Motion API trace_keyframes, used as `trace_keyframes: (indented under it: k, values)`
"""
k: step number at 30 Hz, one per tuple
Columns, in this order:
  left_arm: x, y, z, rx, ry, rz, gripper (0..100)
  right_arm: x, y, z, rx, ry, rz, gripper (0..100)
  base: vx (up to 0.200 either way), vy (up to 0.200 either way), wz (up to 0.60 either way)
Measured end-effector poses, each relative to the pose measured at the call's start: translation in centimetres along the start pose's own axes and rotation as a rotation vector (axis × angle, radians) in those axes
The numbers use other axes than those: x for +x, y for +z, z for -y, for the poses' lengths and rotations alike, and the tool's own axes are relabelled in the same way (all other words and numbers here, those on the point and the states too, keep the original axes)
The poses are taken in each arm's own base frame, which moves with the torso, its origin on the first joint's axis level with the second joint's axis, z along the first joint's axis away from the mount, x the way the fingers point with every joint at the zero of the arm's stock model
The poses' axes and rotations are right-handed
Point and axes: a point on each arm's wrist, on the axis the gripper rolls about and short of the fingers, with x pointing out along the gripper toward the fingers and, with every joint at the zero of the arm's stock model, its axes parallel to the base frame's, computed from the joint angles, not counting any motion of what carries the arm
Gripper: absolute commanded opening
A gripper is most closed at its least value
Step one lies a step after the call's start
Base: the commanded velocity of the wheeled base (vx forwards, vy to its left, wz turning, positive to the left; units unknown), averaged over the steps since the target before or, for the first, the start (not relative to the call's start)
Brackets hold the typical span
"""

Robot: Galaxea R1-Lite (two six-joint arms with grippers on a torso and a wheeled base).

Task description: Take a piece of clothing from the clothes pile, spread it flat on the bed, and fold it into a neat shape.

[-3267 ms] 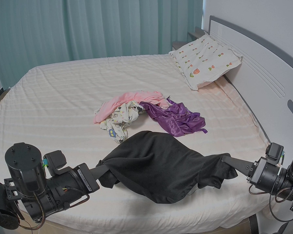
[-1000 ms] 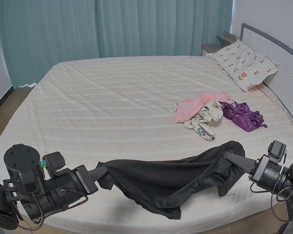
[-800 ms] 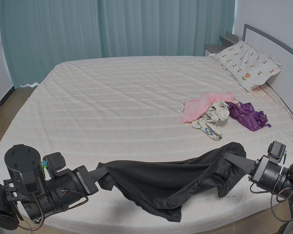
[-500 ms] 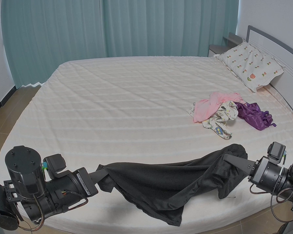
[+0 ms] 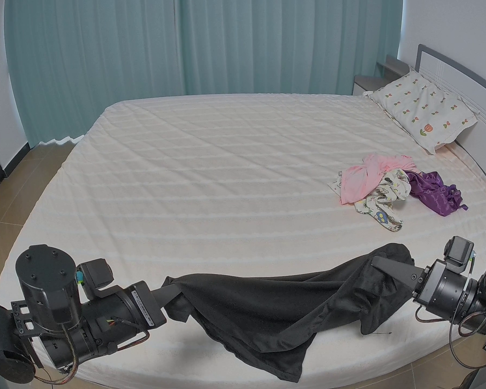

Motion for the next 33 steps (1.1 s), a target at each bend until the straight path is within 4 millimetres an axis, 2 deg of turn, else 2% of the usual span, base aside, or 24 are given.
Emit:
trace_keyframes:
  k: [9,19,25,33]
  values:
    - [0.0,-0.4,0.0,0.005,-0.013,-0.037,0,-0.7,-0.7,0.1,-0.033,0.018,-0.049,0,-0.200,0.000,0.00]
    - [-1.1,-1.1,0.5,0.023,-0.082,-0.082,0,-2.8,-1.0,-0.7,-0.056,0.114,-0.103,0,-0.200,0.000,0.00]
    - [-2.4,-1.2,1.0,0.035,-0.137,-0.087,0,-4.4,-0.6,-2.1,-0.082,0.186,-0.085,0,-0.200,0.000,0.00]
    - [-4.9,-0.3,1.8,0.034,-0.271,-0.081,0,-7.6,1.7,-5.2,-0.116,0.348,0.005,0,0.000,0.000,0.00]
